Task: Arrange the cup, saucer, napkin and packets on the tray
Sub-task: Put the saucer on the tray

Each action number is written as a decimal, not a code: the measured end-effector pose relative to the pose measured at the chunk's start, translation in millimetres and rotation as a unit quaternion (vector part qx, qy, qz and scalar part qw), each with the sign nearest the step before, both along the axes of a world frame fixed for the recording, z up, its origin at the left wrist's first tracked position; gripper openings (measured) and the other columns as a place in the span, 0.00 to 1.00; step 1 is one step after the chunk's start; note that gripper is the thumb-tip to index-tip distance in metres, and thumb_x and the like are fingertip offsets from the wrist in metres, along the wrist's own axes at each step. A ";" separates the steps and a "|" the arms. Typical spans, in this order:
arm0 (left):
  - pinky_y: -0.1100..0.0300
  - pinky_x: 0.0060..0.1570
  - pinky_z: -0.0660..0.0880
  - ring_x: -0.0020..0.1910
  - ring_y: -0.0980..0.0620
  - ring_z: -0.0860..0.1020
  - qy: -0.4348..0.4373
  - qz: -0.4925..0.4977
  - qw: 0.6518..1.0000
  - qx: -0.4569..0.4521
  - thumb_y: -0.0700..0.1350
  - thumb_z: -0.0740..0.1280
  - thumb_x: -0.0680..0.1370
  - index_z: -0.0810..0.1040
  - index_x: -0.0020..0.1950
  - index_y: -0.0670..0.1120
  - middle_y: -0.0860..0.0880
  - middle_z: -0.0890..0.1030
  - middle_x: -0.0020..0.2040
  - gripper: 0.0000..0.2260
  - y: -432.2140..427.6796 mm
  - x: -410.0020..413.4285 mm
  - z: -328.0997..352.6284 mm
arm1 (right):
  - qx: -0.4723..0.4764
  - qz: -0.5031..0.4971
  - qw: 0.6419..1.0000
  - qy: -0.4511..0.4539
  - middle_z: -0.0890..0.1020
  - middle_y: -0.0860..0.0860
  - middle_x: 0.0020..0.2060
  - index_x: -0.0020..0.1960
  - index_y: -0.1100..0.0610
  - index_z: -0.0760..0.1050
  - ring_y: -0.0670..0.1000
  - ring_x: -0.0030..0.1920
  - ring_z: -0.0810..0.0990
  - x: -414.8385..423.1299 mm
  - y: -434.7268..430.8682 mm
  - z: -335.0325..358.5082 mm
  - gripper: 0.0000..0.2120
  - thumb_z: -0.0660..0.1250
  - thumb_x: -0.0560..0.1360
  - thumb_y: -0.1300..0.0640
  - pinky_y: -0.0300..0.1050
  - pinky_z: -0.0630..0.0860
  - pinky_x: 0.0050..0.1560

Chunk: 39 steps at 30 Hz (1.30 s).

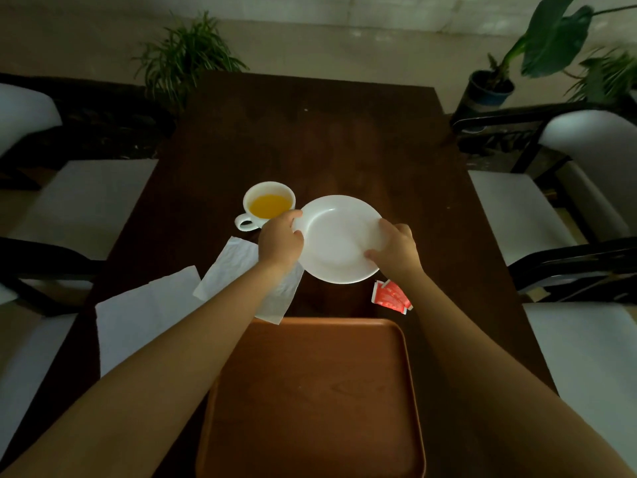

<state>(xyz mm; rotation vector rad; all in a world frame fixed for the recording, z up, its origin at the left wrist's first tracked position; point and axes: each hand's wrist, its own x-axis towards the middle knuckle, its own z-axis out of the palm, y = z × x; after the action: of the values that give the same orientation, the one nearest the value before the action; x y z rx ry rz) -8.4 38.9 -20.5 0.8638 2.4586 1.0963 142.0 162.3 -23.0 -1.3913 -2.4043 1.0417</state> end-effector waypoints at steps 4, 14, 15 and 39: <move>0.57 0.54 0.71 0.58 0.44 0.76 -0.015 0.028 0.999 0.035 0.33 0.59 0.75 0.76 0.62 0.43 0.43 0.79 0.60 0.17 -8.0 3.3 15.3 | 0.013 0.012 1.000 0.010 0.65 0.58 0.66 0.69 0.57 0.64 0.59 0.65 0.66 4.6 -5.7 20.8 0.28 0.68 0.71 0.62 0.49 0.70 0.61; 0.57 0.41 0.69 0.44 0.48 0.74 -0.004 0.060 0.998 -0.008 0.34 0.60 0.74 0.79 0.49 0.40 0.43 0.80 0.45 0.10 -80.9 26.2 28.4 | 0.011 0.098 0.995 0.021 0.67 0.60 0.64 0.69 0.59 0.65 0.62 0.64 0.68 19.2 -63.7 36.4 0.29 0.69 0.69 0.62 0.51 0.69 0.61; 0.56 0.43 0.70 0.45 0.48 0.75 -0.012 0.064 0.998 -0.015 0.34 0.60 0.74 0.79 0.50 0.40 0.43 0.80 0.46 0.09 -91.6 29.7 26.2 | 0.005 0.105 0.994 0.015 0.66 0.60 0.65 0.70 0.59 0.63 0.61 0.64 0.68 21.4 -73.4 33.8 0.30 0.69 0.70 0.62 0.52 0.69 0.62; 0.59 0.47 0.69 0.51 0.48 0.73 -0.006 0.085 0.986 -0.145 0.41 0.66 0.73 0.73 0.60 0.45 0.43 0.75 0.56 0.16 -250.9 109.3 -48.0 | -0.106 0.184 0.973 -0.092 0.58 0.53 0.73 0.74 0.52 0.53 0.57 0.72 0.58 81.6 -208.1 -40.6 0.37 0.69 0.72 0.57 0.56 0.65 0.68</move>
<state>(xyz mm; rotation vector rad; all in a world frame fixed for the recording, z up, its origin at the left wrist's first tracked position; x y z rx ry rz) 100.9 -212.1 -68.5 0.5662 2.6332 0.7627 223.6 -45.8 -63.6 -1.1675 -2.8359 1.3420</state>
